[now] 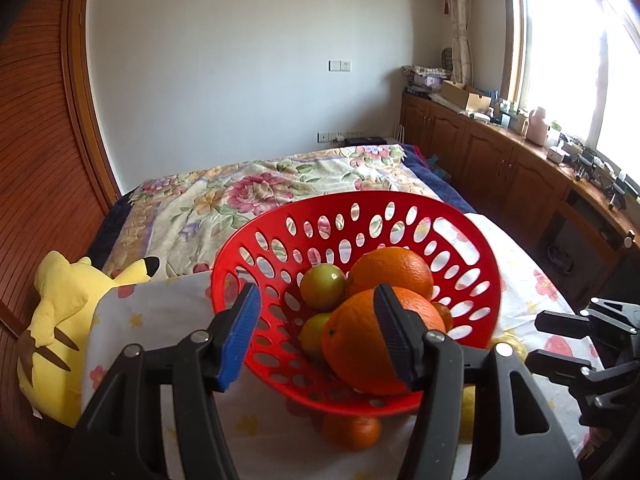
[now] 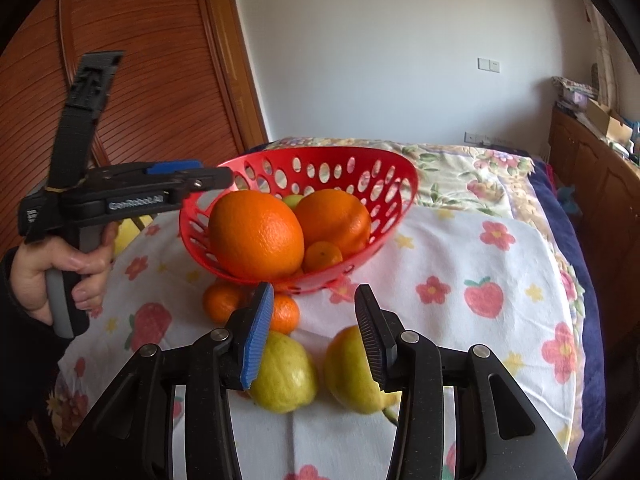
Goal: Organize fruits
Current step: 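Open both tools to drop the lemon and tangerine into the basket, then withdraw both tools and lower them toward two pears on the sheet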
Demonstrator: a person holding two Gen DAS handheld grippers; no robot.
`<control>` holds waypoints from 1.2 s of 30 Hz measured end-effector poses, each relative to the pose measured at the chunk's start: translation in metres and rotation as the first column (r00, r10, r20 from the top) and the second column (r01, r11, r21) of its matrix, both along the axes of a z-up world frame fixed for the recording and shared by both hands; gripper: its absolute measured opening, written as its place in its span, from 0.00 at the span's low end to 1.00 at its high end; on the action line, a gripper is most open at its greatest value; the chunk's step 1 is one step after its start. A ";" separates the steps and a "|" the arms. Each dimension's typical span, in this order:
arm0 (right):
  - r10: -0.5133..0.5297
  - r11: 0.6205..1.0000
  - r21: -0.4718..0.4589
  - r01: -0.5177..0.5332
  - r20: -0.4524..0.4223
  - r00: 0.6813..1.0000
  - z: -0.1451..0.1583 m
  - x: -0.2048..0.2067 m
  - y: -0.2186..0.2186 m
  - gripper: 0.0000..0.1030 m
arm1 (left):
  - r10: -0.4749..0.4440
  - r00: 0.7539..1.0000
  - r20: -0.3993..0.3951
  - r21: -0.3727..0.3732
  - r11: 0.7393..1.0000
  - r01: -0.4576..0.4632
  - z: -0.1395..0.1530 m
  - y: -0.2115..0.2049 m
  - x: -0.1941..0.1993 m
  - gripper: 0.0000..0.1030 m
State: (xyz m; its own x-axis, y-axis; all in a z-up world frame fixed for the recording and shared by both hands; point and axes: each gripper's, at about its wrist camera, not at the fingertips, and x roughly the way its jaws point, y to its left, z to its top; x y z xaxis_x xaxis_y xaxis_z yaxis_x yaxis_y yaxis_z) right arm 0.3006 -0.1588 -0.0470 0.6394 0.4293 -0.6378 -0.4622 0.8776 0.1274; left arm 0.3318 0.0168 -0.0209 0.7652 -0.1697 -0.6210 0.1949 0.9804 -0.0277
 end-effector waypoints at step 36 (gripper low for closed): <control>-0.093 0.995 -0.048 0.088 -0.121 0.988 -0.048 0.001 -0.024 0.59 | -0.036 0.996 -0.076 -0.059 0.998 0.032 -0.061 -0.029 -0.095 0.69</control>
